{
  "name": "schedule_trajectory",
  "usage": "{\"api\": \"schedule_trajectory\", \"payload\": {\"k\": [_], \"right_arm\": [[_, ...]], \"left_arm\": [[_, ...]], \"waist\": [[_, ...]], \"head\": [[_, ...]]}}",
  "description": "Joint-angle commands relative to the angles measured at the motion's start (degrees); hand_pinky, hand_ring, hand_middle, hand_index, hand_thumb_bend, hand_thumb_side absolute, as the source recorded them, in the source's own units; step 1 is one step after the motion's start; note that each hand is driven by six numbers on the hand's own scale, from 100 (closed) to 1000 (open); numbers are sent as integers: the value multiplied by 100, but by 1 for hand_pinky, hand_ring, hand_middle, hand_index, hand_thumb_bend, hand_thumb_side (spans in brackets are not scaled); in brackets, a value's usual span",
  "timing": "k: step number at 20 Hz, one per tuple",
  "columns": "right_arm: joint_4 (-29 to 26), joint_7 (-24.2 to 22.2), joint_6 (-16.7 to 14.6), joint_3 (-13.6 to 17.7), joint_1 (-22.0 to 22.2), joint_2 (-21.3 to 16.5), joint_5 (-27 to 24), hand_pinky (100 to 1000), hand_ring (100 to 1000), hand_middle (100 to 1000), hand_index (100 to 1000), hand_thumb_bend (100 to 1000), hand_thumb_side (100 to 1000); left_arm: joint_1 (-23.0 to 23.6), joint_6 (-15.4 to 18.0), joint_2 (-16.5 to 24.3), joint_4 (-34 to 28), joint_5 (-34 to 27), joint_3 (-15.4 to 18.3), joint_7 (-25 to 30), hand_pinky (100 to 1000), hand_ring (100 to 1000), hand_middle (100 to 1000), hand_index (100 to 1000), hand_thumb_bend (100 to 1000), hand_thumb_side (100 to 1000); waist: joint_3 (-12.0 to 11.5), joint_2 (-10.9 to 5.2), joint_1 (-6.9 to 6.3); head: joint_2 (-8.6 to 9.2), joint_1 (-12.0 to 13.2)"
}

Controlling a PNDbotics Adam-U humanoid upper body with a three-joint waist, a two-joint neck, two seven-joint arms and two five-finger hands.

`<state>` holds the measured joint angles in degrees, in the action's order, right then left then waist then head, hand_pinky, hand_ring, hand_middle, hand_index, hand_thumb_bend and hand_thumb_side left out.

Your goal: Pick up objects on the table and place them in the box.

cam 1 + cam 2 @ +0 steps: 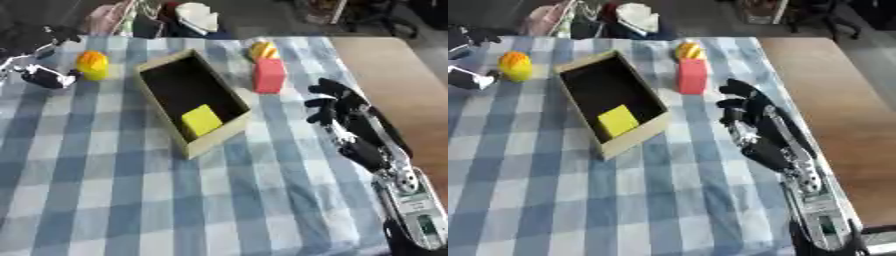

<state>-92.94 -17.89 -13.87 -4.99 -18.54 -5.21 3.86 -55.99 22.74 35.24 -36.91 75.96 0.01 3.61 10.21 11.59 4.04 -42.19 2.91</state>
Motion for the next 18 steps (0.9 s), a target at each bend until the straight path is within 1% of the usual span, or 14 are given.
{"api": "schedule_trajectory", "payload": {"k": [1,5,8,10,13,18], "right_arm": [[-119,-25,-18,3,-87,-4,-51,651,786,838,931,100,478],[-123,-29,-18,1,-102,17,-55,650,785,837,931,100,479],[-125,-36,-18,-3,-116,40,-60,650,785,837,931,100,482],[-125,-40,-16,-5,-125,54,-65,650,785,837,931,100,484],[-129,-55,-17,-15,-142,84,-72,650,784,837,931,100,486],[-136,-79,-17,-31,-177,148,-84,650,784,837,931,100,489]], "left_arm": [[-72,-75,87,-30,-4,73,-92,785,761,836,922,240,334],[-7,-150,87,-46,-40,80,-372,803,782,849,929,273,321],[33,-167,113,-58,-60,88,-635,823,809,871,939,321,299],[56,-174,136,-65,-91,95,-822,836,823,882,941,330,287],[80,-162,173,-54,-172,113,-1027,850,843,902,950,310,269],[97,-156,229,-25,-297,137,-1107,851,850,912,955,273,250]], "waist": [[18,-5,73],[47,17,91],[75,41,105],[94,57,113],[137,90,132],[226,151,171]], "head": [[84,-1],[118,6],[157,25],[182,42],[236,87],[323,226]]}}
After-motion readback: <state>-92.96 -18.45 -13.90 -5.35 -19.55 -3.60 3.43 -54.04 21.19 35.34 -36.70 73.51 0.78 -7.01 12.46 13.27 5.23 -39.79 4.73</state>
